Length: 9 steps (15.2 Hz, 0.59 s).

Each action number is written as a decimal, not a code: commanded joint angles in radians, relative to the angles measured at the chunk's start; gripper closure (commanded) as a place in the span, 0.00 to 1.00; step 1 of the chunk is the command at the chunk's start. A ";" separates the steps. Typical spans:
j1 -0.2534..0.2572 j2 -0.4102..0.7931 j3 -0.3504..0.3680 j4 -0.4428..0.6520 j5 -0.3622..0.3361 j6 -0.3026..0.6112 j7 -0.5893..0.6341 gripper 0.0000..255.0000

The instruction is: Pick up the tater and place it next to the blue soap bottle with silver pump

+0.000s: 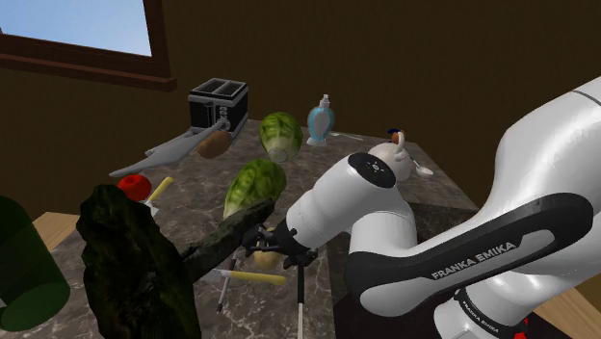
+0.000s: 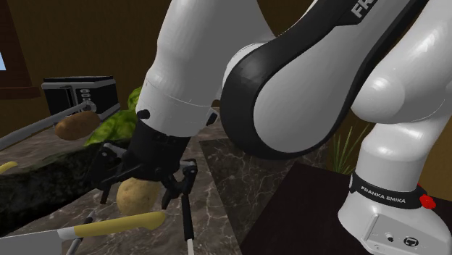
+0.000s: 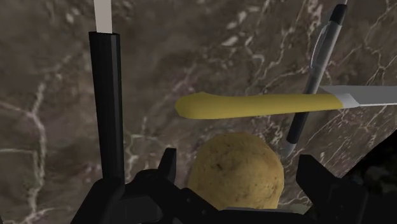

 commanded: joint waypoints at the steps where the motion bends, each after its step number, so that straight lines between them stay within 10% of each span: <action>1: -0.017 0.003 0.017 0.001 -0.002 0.005 0.002 0.00; 6: -0.017 0.003 0.017 0.001 -0.002 0.005 0.002 0.00; 7: -0.017 0.003 0.017 0.001 -0.002 0.005 0.002 1.00; 9: -0.017 0.003 0.017 0.001 -0.002 0.005 0.002 1.00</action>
